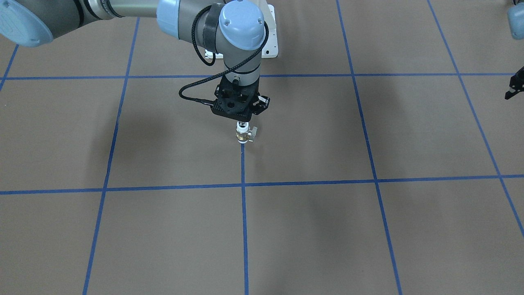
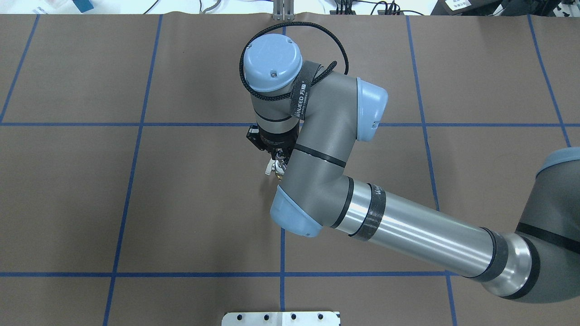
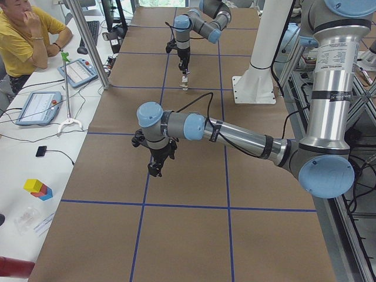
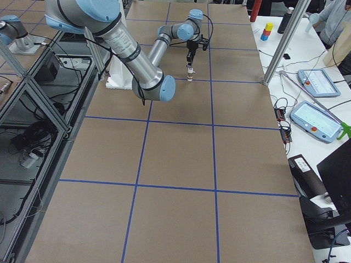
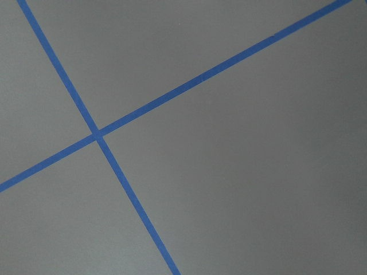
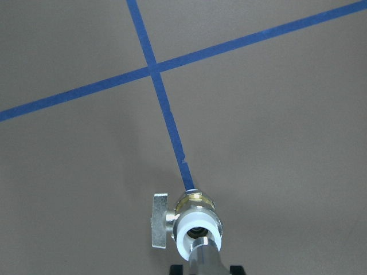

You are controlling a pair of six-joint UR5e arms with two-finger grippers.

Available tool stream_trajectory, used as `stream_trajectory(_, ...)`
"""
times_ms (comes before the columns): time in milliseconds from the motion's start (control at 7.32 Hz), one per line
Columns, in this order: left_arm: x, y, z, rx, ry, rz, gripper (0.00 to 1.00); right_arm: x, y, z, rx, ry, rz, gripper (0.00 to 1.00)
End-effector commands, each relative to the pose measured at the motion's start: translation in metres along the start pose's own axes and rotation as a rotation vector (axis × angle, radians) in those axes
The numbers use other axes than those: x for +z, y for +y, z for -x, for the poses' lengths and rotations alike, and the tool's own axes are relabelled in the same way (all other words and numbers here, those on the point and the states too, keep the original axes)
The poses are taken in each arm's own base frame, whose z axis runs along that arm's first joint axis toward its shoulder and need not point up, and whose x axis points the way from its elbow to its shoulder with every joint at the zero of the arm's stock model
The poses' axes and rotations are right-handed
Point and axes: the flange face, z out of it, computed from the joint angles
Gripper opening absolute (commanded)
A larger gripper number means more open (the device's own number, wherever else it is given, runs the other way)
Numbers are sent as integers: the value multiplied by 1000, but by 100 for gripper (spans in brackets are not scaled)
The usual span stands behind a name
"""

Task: Assemble PPR valve and pipe with both arms
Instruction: 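Press the silver part down onto the valve top with the right gripper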

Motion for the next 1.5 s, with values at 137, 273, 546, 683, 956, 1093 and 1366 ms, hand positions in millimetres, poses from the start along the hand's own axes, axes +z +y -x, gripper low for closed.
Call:
stream_trajectory(137,-1,0,-1,2,-1,-2,100,0,0,2,-2,-4,0,0)
stream_trajectory(273,-1,0,-1,1,0,-1,100,0,0,2,-3,-11,-1,0)
stream_trajectory(546,-1,0,-1,1,0,-1,100,2,-1,1,-4,-8,-1,0)
stream_trajectory(683,0,0,0,2,0,-1,100,4,-2,1,-5,-4,0,0)
stream_trajectory(956,-1,0,-1,2,-1,-2,100,7,-3,0,-7,2,0,0)
stream_trajectory(1093,-1,0,-1,2,-1,-2,100,6,-2,0,-8,0,0,0)
stream_trajectory(1366,-1,0,-1,3,-1,-2,100,8,-3,0,-12,-21,-3,0)
